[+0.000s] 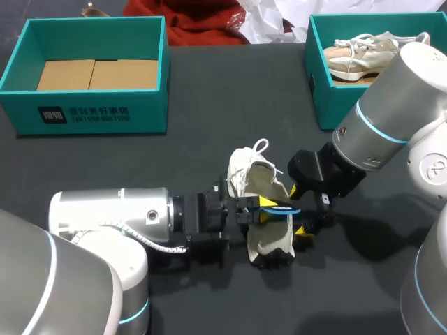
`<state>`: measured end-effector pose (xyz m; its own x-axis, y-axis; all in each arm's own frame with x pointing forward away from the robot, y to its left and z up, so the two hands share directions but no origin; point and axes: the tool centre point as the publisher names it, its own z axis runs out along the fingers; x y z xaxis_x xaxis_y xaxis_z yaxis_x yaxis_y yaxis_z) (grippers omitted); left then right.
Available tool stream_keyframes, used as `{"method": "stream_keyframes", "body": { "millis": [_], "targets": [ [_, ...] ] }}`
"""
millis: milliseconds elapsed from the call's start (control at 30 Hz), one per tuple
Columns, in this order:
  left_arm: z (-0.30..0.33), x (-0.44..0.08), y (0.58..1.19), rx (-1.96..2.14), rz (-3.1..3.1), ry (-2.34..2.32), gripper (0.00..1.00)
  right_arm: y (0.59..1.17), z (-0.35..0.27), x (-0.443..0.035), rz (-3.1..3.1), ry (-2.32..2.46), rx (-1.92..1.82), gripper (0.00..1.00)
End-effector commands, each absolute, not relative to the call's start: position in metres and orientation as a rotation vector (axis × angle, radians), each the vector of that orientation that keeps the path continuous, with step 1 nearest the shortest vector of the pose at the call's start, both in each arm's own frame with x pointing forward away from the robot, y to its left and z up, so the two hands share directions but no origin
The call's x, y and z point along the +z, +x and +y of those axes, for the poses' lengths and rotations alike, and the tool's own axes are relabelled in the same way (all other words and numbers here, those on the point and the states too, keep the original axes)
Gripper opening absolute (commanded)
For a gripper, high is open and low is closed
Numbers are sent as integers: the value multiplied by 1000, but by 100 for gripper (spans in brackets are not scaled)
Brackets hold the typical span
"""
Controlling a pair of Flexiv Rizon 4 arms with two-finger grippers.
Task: Take the shoe out of the shoebox, open the shoe tongue, remove and reinsert the insole, then place the shoe into the shoebox
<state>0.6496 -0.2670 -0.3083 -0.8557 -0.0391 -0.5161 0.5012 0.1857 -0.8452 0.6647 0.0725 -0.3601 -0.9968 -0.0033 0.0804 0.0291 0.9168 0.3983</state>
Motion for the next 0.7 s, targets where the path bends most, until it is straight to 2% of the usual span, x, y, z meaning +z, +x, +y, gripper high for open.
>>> {"method": "stream_keyframes", "body": {
  "millis": [33, 700],
  "targets": [
    [-264, -317, 654, -1712, 2041, 424, 0, 664, 73, -361, -3001, -21, -624, 100],
    [-258, -329, 667, -1721, 2053, 394, 0, 664, 73, -361, -3001, -21, -624, 100]
  ]
}}
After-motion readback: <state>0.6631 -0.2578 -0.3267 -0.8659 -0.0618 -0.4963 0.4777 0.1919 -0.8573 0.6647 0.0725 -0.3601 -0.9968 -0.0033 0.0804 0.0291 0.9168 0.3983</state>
